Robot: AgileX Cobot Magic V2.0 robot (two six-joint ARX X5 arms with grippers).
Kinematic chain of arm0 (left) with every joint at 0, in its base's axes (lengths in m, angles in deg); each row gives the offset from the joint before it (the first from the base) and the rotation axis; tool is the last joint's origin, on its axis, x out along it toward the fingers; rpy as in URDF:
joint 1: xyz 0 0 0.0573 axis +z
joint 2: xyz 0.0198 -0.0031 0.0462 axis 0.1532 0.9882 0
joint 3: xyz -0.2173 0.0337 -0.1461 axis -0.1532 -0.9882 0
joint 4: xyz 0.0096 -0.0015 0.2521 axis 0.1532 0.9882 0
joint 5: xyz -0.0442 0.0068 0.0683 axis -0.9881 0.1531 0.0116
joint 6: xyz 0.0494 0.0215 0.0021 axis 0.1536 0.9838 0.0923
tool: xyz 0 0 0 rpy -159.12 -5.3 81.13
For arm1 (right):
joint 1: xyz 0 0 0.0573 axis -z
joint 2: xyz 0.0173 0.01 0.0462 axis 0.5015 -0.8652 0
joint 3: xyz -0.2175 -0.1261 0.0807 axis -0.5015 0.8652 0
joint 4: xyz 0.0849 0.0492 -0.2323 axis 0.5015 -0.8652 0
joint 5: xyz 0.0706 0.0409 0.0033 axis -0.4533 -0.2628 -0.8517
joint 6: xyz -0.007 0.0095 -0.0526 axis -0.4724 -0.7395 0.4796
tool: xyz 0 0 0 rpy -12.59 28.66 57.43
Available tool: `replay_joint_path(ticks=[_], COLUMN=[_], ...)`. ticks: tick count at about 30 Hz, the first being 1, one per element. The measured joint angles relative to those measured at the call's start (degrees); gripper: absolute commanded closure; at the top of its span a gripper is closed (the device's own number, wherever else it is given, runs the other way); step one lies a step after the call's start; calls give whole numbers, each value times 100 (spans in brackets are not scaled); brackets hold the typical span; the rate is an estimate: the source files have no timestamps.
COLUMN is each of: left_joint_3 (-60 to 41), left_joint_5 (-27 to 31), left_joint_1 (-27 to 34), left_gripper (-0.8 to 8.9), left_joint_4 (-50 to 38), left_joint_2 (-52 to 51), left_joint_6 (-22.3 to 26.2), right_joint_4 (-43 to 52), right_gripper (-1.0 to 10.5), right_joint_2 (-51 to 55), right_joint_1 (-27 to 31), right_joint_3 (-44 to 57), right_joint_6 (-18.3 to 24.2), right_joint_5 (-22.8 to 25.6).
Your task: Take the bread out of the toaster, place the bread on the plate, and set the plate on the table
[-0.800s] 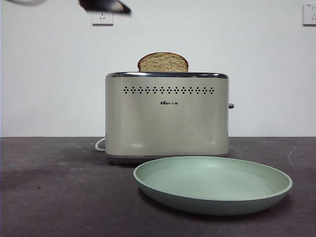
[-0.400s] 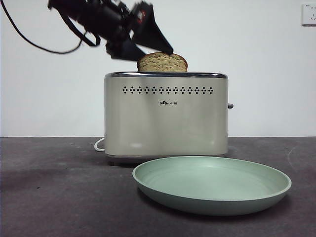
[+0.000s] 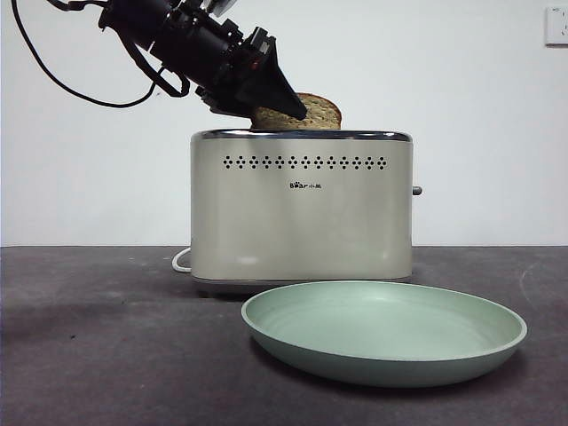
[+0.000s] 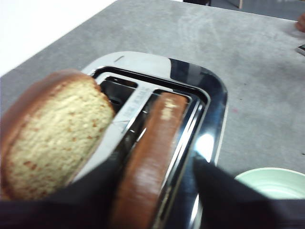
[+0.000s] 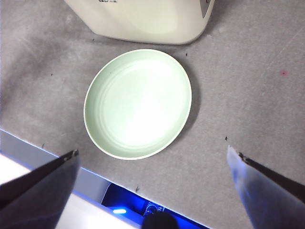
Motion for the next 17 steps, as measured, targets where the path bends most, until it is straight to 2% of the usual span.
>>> replay_joint_path(ticks=[7, 10, 14, 17], left_joint_3=[66, 551, 1746, 2273], left_joint_5=[278, 238, 236, 243], left_joint_1=[17, 7, -2, -2], left_gripper=[822, 822, 822, 821], left_joint_4=[90, 315, 1333, 2017], left_joint_2=[-214, -426, -538, -577], left_joint_6=[22, 17, 20, 20], right_joint_4=[-33, -33, -33, -33], right_gripper=[321, 321, 321, 321], right_joint_2=[0, 0, 0, 0], right_joint_1=[0, 0, 0, 0], right_joint_3=[0, 0, 0, 0], right_joint_6=[0, 0, 0, 0], right_joint_5=[2, 2, 2, 2])
